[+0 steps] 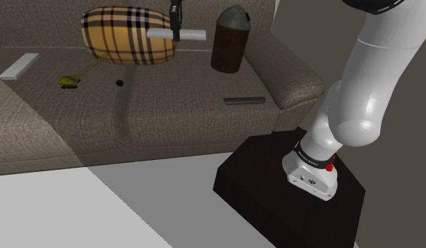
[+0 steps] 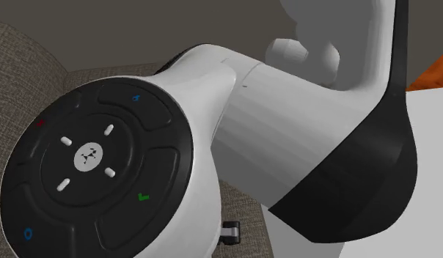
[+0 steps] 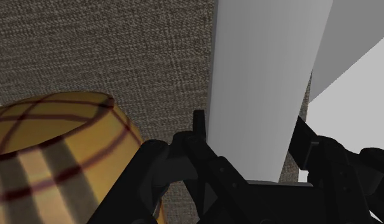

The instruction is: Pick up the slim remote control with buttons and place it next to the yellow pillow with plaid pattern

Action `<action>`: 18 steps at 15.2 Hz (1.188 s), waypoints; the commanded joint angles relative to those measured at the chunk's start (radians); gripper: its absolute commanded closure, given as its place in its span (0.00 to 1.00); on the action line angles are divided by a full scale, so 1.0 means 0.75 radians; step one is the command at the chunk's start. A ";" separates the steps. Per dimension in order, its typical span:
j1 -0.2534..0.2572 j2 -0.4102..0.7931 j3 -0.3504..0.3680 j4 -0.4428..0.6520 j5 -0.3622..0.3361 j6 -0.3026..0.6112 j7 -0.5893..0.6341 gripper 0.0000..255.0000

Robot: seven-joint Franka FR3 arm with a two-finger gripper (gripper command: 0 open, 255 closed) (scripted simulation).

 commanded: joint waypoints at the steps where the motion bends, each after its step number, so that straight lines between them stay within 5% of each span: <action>1: 0.000 -0.003 0.000 -0.043 0.000 0.041 -0.001 1.00; 18: 0.001 0.025 0.002 -0.310 0.004 0.336 -0.002 1.00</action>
